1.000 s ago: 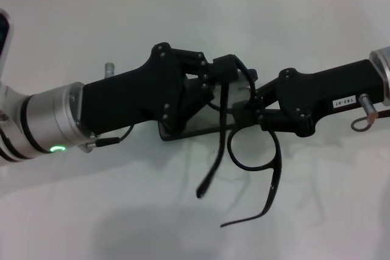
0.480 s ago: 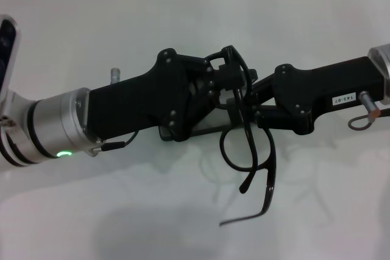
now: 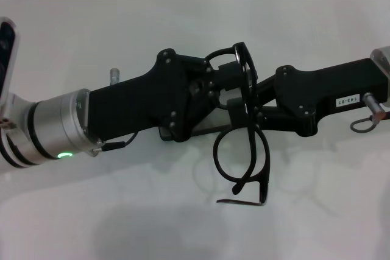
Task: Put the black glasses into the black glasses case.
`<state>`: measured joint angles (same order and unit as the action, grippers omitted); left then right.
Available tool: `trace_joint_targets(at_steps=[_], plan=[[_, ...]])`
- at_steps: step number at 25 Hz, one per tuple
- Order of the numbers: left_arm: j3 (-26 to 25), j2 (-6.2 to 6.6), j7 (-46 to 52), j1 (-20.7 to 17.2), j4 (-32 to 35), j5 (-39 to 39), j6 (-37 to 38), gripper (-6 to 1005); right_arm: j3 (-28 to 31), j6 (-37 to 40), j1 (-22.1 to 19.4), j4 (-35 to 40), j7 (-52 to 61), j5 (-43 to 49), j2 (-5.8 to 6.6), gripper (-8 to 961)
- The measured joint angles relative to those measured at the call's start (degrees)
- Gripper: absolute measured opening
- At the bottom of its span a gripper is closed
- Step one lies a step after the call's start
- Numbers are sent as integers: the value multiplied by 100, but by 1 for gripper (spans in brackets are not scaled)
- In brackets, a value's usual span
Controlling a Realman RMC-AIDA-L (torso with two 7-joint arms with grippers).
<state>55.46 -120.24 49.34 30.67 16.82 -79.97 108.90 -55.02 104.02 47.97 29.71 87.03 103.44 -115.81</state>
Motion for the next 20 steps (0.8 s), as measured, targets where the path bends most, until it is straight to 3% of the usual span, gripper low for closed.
trace_joint_targets(at_steps=[12,20], plan=[[9,-9,-39,-56,-4,208,184,4,-2,-379,29,-193,28,-11,-18,102],[34,-24,-656,97,-229,186,-133,5,-44,-545,148,-320,73,-19,-40,102]])
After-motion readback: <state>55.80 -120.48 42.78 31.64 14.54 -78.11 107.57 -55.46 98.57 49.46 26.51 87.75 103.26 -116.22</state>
